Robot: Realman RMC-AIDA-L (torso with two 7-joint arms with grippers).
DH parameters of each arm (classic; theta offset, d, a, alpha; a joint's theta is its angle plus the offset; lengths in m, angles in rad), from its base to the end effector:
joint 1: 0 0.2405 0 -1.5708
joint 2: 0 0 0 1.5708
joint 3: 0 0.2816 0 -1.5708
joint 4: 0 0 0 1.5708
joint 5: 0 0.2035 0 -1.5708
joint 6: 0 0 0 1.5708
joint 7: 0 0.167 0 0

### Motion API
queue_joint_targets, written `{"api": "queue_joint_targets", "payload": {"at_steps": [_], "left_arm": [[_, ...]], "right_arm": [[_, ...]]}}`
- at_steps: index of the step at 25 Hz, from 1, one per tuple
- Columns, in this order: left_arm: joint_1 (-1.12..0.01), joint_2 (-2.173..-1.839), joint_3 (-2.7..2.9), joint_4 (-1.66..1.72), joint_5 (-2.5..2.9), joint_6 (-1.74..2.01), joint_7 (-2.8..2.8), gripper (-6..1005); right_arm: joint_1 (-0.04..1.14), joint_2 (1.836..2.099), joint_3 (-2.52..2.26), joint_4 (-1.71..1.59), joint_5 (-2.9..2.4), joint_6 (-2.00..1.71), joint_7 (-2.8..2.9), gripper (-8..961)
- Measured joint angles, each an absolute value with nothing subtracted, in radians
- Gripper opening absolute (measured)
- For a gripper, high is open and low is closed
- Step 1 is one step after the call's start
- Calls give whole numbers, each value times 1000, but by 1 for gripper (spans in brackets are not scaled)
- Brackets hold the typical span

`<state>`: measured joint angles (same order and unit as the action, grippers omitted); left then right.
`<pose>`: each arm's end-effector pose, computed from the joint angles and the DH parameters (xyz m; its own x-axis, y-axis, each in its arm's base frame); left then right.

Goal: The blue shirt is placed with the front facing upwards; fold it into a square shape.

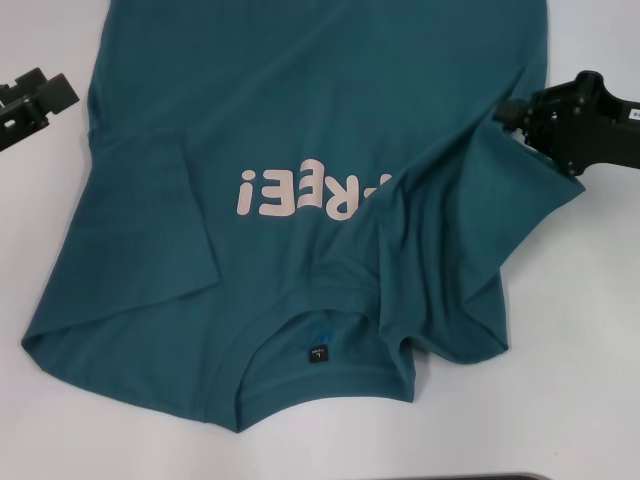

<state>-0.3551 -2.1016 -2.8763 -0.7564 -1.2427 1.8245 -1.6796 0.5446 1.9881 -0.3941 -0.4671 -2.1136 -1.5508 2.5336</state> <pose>-0.3080 0.2921 0.0465 0.3395 0.4401 0.8313 0.7684 -0.6394 0.0247 0.3095 0.3490 -0.0008 -0.3245 -0.8652 -0.3821 -0.8651 0.1081 0.4898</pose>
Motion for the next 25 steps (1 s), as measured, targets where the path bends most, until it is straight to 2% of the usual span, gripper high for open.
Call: {"api": "queue_joint_targets", "payload": {"at_steps": [6, 15, 25], "left_arm": [[-353, -2101, -2876, -756, -1243, 1818, -1681, 886], [-353, -2101, -2876, -756, -1247, 1812, -1677, 886], [-345, -2097, -2876, -756, -1249, 1796, -1674, 887]], "right_arm": [[553, 1958, -526, -566, -2135, -1539, 2585, 13], [611, 1936, -642, -860, -2384, -1536, 2786, 14], [707, 1936, -649, -791, -2459, -1538, 2827, 14]]}}
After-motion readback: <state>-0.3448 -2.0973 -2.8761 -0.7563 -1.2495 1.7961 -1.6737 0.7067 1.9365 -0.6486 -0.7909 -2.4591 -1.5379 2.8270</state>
